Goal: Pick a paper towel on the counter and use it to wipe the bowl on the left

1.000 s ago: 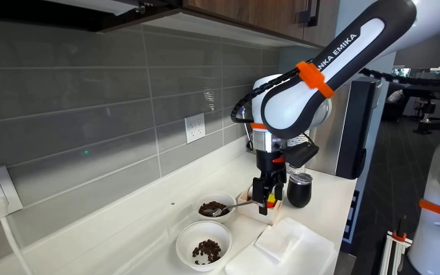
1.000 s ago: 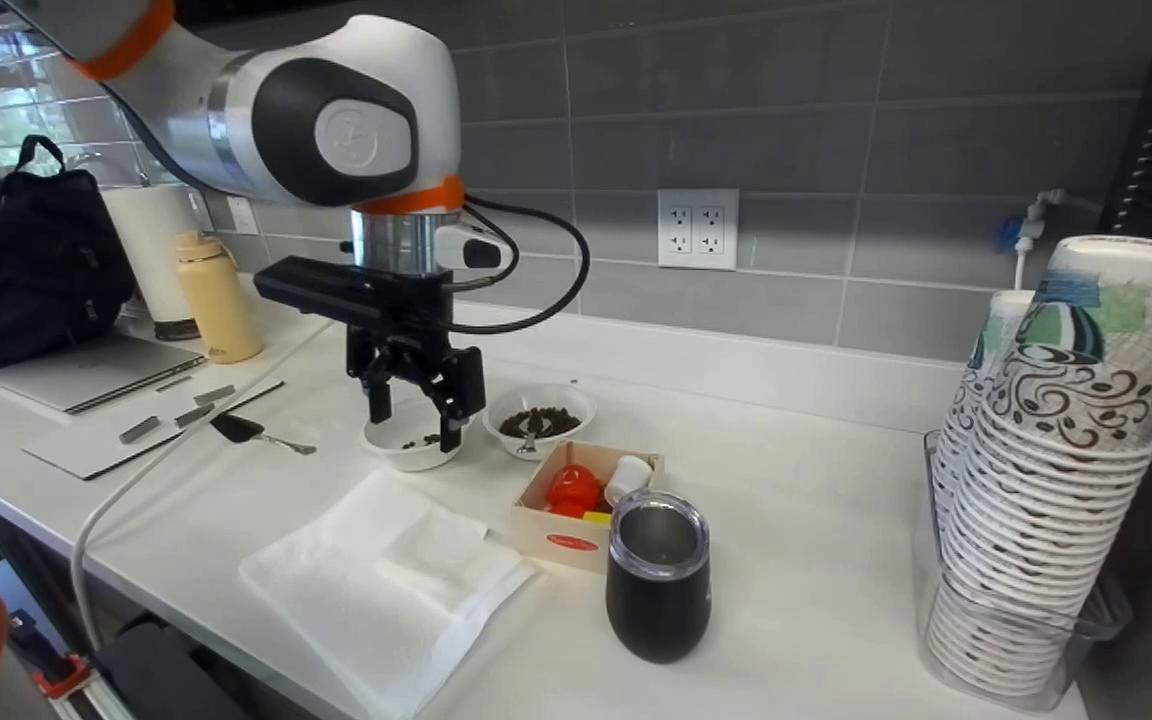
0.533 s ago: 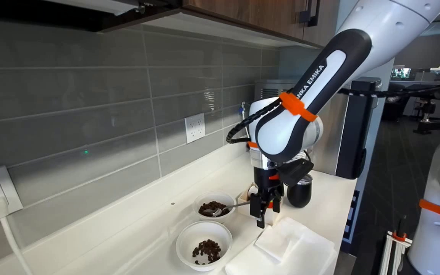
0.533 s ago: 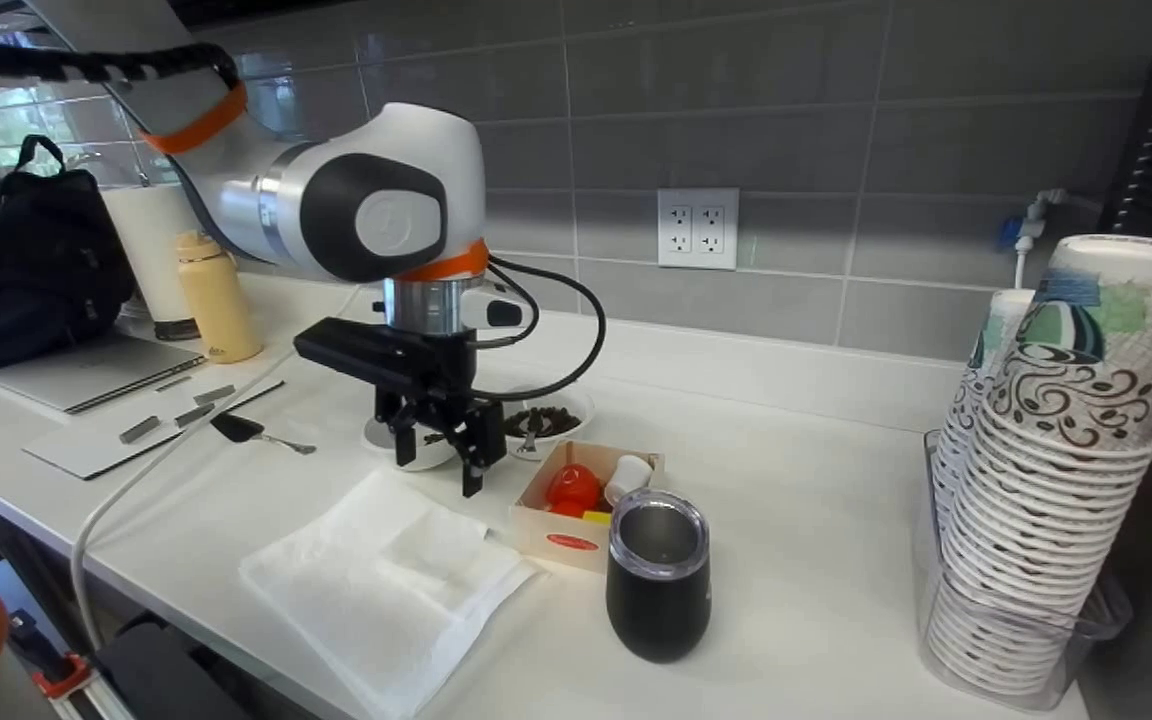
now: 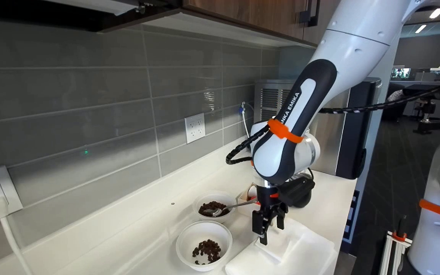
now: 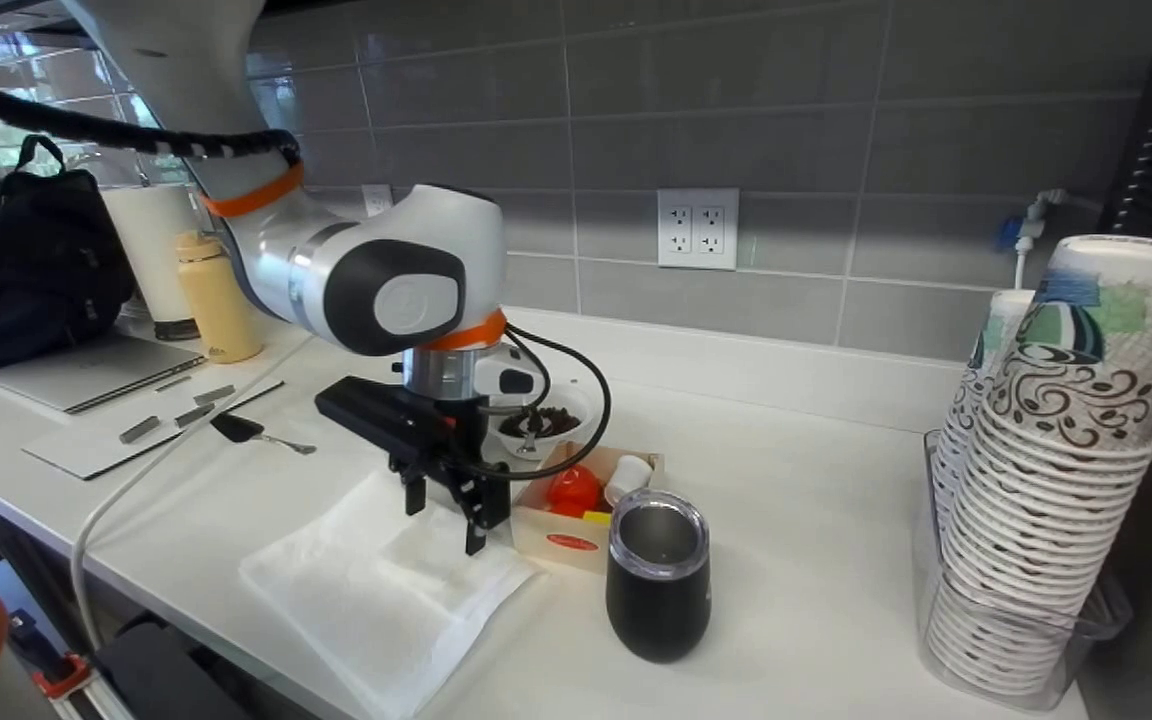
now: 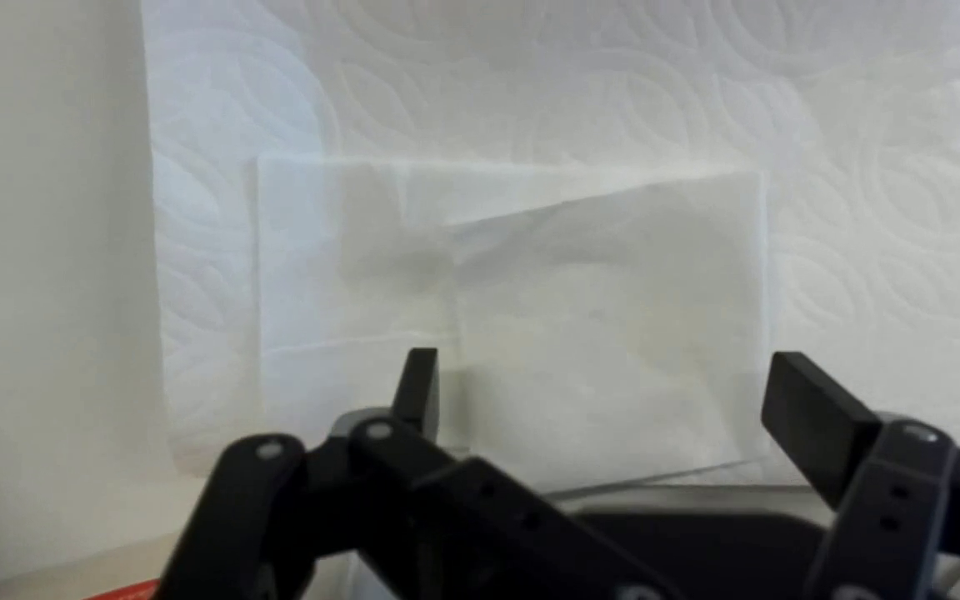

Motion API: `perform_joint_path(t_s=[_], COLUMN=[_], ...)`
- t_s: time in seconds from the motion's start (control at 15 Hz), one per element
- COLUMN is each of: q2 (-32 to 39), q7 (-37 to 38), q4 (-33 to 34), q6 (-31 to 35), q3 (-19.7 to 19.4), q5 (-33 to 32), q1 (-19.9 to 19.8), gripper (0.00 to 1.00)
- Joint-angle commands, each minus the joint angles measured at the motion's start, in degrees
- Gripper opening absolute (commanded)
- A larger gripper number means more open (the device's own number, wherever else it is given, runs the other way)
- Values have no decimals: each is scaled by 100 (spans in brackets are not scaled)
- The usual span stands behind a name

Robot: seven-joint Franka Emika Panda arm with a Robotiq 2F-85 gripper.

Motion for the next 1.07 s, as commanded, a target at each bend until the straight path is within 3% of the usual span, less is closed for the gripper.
perform_joint_path(t_s=[0.0,0.07,0.53,0.73,1.0], q2=[388,442,475,347,94], q7=[-249,-272,-163,110,810], q4=[5,7,71,113,139], q6=[364,421,525,364,-38], q3=[127,156,222,161,89], q5=[419,465,371,-7,-971], q1=[-79,-95,-171,-143,-39], gripper=[75,75,19,1,3])
